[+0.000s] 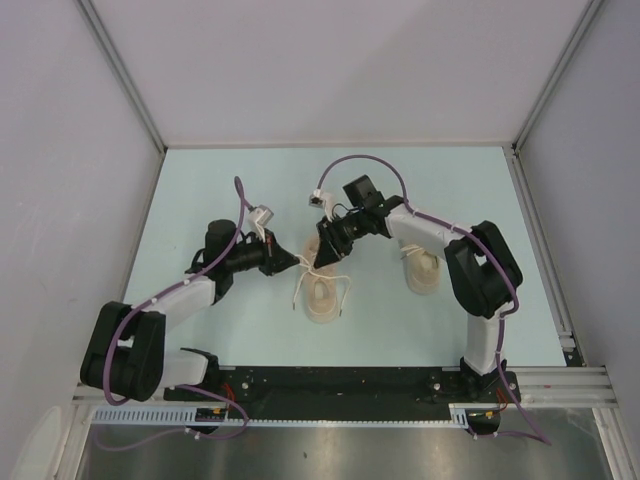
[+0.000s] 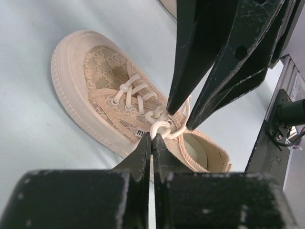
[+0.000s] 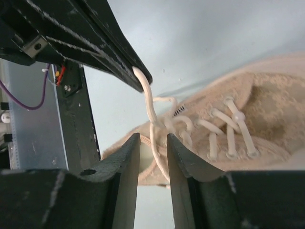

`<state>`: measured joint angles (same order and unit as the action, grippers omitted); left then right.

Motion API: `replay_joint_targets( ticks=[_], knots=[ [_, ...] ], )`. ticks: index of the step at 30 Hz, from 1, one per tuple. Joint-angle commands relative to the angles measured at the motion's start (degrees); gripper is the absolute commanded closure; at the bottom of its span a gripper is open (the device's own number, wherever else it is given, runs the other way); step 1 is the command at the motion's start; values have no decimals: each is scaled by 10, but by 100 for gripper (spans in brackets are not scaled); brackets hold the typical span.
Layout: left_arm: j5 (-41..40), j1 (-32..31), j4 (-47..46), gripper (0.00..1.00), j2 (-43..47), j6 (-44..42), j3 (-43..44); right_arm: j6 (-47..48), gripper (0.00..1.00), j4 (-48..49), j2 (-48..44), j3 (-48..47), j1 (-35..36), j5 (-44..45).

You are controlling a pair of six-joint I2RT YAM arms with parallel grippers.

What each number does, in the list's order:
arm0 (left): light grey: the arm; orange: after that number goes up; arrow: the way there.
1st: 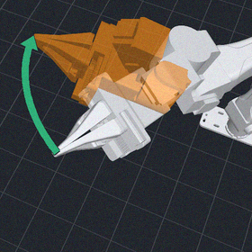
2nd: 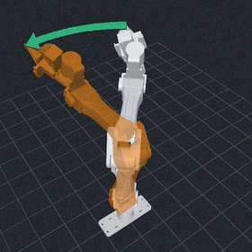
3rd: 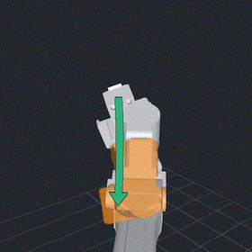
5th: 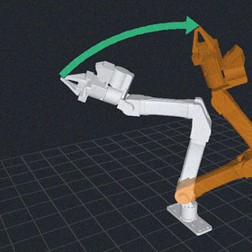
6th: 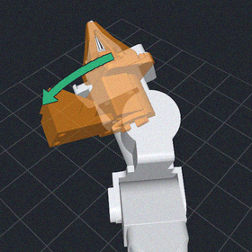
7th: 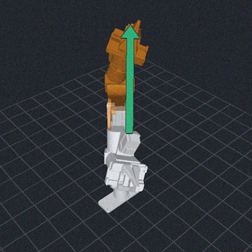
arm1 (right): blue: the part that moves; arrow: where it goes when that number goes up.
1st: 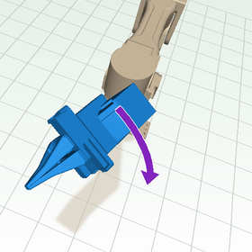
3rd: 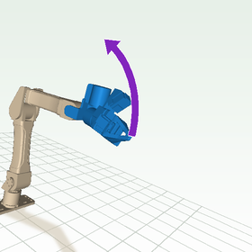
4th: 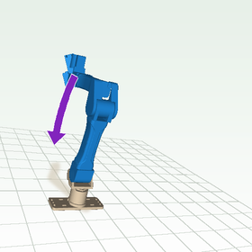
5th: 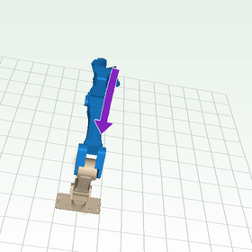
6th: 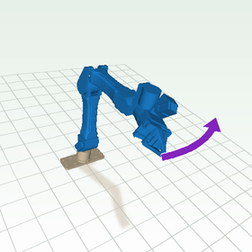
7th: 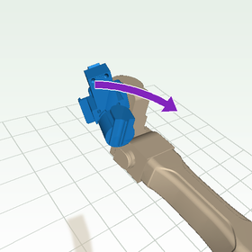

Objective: Tie the shoes

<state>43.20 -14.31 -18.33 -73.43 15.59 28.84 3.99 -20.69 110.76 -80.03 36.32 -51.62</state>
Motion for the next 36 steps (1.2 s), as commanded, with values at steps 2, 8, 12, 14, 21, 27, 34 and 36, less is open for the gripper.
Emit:
replay_joint_targets(
  ticks=[2, 8, 12, 14, 21, 27, 34, 36],
  knots=[
    [-6, 5, -30, 100, -13, 9, 5, 81, 65, -77, -58, -3, -27, 34],
    [-5, 5, -27, 100, -20, 8, 10, 145, 57, -113, -78, 40, -37, 75],
    [-6, 6, -22, 100, -22, 6, 9, 175, 57, -103, -92, 79, -34, 80],
    [-7, 7, -20, 100, -24, 6, 10, 181, 57, -90, -92, 89, -29, 85],
    [-13, 9, -8, 100, -29, 1, 16, 180, 59, -51, -85, 102, -11, 99],
    [-12, 10, -4, 100, -32, -3, 17, 184, 61, -31, -84, 102, -1, 114],
    [-15, 15, 1, 100, -31, 0, 15, 173, 100, -35, -96, 102, 2, 115],
    [-19, 17, 3, 100, -31, 5, 13, 149, 100, -23, -102, 102, -3, 117]
  ],
)
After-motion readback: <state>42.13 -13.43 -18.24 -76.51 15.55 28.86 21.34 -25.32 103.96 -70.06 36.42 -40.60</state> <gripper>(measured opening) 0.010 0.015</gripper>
